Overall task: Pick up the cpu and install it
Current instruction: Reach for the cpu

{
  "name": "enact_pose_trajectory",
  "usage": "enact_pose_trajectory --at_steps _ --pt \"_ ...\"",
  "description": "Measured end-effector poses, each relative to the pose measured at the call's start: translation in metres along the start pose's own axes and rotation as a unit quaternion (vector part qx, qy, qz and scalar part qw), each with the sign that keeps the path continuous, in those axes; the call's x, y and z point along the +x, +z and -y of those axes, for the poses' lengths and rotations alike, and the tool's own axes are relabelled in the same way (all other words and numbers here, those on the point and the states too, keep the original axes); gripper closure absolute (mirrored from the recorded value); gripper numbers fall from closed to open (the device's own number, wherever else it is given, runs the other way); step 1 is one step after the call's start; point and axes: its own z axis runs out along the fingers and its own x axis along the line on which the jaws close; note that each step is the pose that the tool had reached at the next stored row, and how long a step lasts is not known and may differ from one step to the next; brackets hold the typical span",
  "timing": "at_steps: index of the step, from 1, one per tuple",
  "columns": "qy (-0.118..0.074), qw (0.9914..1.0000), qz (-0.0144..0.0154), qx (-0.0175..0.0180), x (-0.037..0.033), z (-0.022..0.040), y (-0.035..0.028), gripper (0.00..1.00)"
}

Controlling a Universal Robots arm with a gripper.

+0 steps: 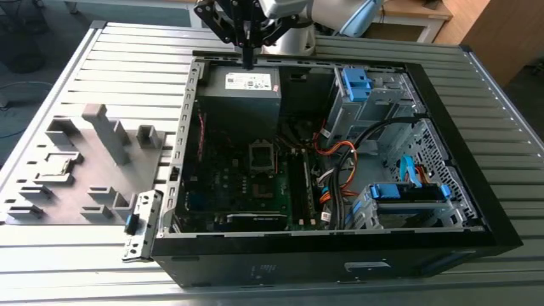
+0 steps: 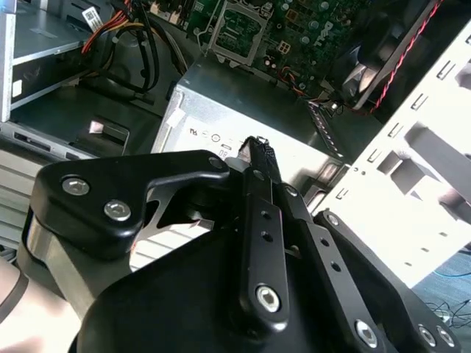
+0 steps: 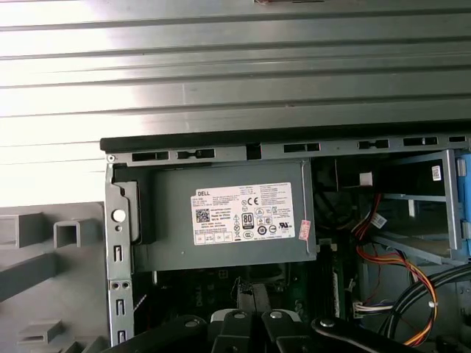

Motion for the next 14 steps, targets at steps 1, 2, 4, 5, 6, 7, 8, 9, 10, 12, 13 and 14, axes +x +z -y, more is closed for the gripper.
enact_pose_trajectory --at_steps 1,2,4,5,6,7,8,9,10,12,13,14 --pt "0.000 1.00000 0.0001 0.0000 0.0006 0.0000 0.0000 0.89" --pt "0.000 1.00000 0.0001 0.0000 0.0013 0.0001 0.0000 0.89" --pt "0.000 1.00000 0.0002 0.0000 0.0028 0.0002 -0.0001 0.89" --pt "0.000 1.00000 0.0003 0.0000 0.0037 0.0003 -0.0001 0.89" --pt "0.000 1.00000 0.0004 0.0000 0.0048 0.0004 -0.0002 0.89" --pt "0.000 1.00000 0.0006 0.0000 0.0060 0.0005 -0.0002 0.89" --pt "0.000 1.00000 0.0007 0.0000 0.0073 0.0006 -0.0002 0.89" --pt "0.000 1.00000 0.0010 0.0000 0.0088 0.0007 -0.0002 0.89" --pt "0.000 1.00000 0.0011 0.0000 0.0104 0.0008 -0.0003 0.89" --pt "0.000 1.00000 0.0017 -0.0001 0.0137 0.0011 -0.0004 0.89" --pt "0.000 1.00000 0.0020 -0.0001 0.0154 0.0012 -0.0004 0.89" --pt "0.000 1.00000 0.0023 -0.0001 0.0172 0.0013 -0.0005 0.89"
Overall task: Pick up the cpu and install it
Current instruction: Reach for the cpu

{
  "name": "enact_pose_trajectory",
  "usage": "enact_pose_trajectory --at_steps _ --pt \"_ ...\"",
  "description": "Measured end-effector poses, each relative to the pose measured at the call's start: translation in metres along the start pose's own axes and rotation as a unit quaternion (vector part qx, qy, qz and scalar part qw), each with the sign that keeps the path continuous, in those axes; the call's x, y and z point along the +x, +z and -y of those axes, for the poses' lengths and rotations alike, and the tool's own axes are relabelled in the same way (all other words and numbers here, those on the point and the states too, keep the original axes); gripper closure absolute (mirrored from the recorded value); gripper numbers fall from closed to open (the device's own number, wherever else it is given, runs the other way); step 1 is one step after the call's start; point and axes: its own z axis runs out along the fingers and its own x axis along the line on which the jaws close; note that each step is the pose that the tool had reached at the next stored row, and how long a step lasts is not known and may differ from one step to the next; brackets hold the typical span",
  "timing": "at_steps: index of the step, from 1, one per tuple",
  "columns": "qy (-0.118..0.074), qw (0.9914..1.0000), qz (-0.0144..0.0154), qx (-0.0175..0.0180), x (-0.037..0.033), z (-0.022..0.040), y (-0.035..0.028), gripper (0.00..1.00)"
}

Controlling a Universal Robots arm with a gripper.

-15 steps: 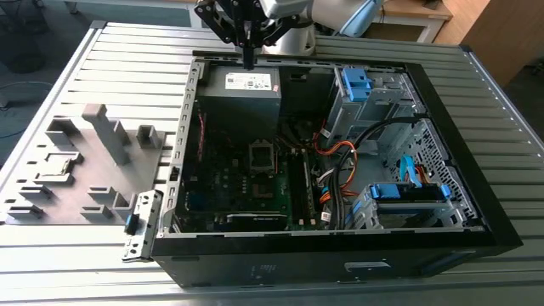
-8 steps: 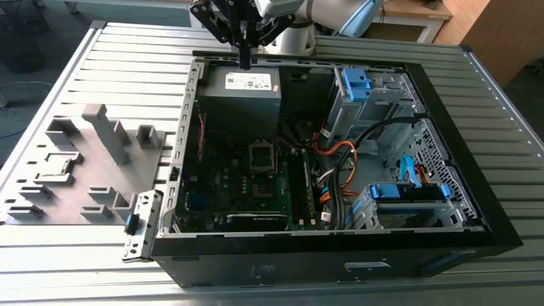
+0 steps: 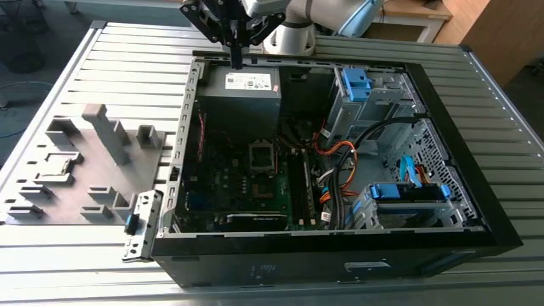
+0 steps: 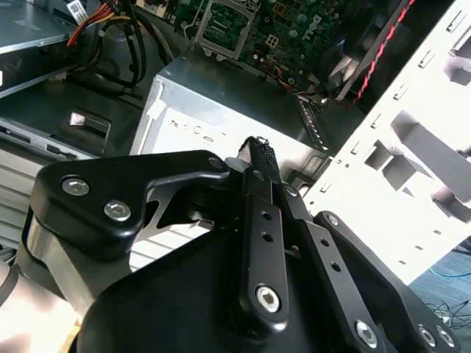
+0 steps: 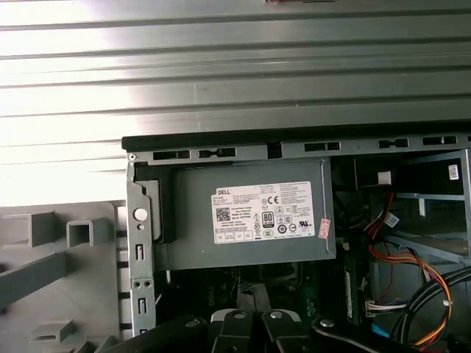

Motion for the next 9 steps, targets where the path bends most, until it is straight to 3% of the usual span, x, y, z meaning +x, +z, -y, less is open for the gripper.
enact_pose_trajectory --at_steps 9 --pt "0.000 0.99999 0.0036 -0.0003 0.0184 0.0014 -0.0006 0.89"
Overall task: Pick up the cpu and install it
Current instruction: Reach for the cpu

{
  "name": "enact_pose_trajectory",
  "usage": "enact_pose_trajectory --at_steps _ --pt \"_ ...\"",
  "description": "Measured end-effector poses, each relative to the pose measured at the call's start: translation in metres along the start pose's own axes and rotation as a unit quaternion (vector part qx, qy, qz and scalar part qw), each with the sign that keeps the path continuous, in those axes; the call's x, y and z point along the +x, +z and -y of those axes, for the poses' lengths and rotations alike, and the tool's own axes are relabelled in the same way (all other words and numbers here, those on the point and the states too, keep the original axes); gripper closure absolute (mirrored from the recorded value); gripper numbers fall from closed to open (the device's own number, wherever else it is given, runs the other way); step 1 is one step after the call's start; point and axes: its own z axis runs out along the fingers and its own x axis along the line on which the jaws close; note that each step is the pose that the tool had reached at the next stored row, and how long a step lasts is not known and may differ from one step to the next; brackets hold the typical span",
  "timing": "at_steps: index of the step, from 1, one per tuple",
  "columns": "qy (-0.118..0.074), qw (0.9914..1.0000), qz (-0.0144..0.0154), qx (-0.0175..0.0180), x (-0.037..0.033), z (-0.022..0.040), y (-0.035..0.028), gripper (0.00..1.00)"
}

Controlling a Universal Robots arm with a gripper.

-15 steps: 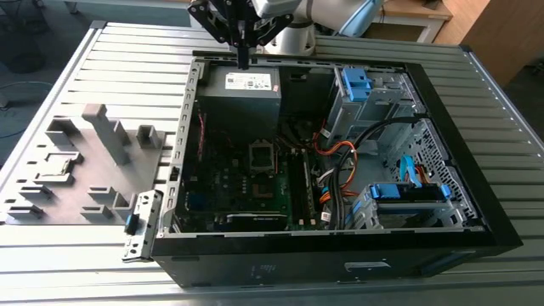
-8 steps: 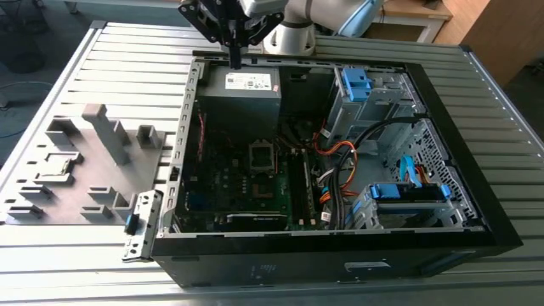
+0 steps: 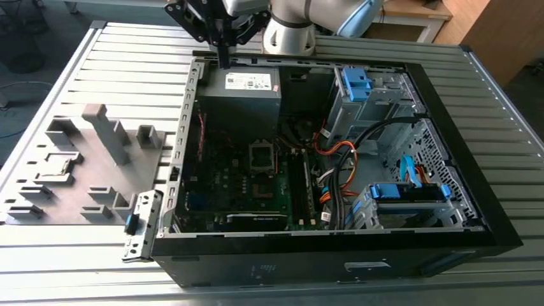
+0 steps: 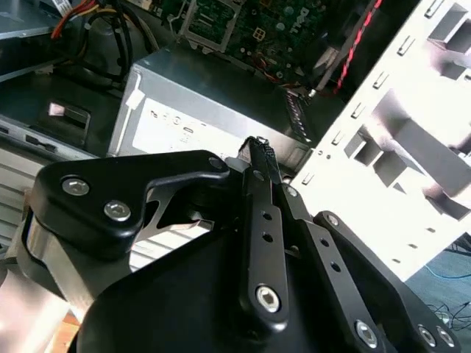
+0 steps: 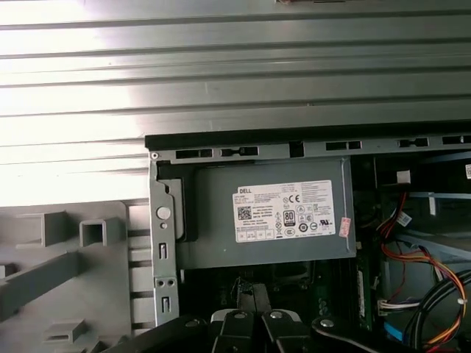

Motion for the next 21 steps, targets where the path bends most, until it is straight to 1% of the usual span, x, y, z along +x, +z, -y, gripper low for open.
enact_pose_trajectory --at_steps 3,7,17,21 --pt "0.000 1.00000 0.0013 -0.0001 0.0064 0.0005 -0.0003 0.89" --pt "0.000 1.00000 0.0024 -0.0002 0.0116 0.0008 -0.0005 0.89" --pt "0.000 1.00000 0.0024 -0.0002 0.0122 0.0009 -0.0005 0.89" --pt "0.000 1.00000 0.0024 -0.0002 0.0160 0.0012 -0.0007 0.89"
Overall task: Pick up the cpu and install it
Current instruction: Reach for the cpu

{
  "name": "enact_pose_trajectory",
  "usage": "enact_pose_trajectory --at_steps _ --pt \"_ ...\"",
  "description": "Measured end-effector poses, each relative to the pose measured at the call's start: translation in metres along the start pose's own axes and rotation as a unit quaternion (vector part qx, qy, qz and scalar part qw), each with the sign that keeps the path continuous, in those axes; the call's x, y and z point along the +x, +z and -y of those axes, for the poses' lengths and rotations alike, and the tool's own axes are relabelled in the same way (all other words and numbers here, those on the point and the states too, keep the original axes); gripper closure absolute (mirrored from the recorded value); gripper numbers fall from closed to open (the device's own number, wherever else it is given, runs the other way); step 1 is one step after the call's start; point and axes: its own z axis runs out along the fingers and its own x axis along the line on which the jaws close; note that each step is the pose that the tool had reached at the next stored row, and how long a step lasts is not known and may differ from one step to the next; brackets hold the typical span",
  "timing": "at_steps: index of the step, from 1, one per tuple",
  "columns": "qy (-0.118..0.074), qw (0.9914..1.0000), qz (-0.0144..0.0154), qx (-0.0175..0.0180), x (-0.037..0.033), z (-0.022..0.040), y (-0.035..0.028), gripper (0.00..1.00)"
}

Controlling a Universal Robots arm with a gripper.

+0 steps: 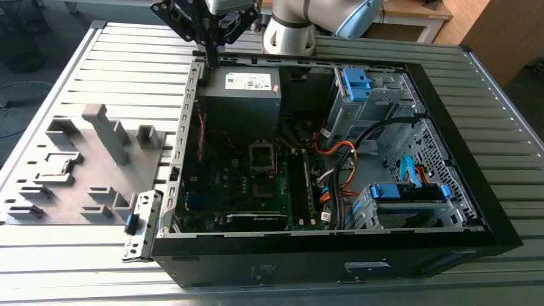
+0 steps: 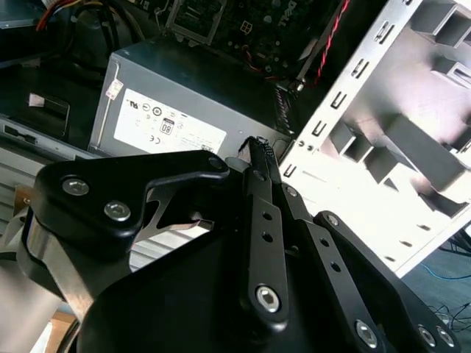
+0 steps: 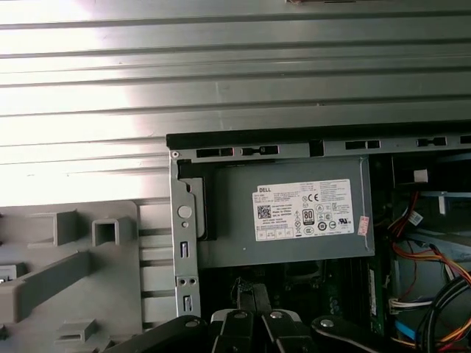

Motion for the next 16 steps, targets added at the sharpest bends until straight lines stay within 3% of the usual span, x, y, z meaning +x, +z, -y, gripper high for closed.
enact_pose_trajectory --at_steps 12,16 --pt "0.000 1.00000 0.0025 -0.0002 0.0221 0.0016 -0.0010 0.89" --pt "0.000 1.00000 0.0027 -0.0002 0.0243 0.0018 -0.0011 0.89"
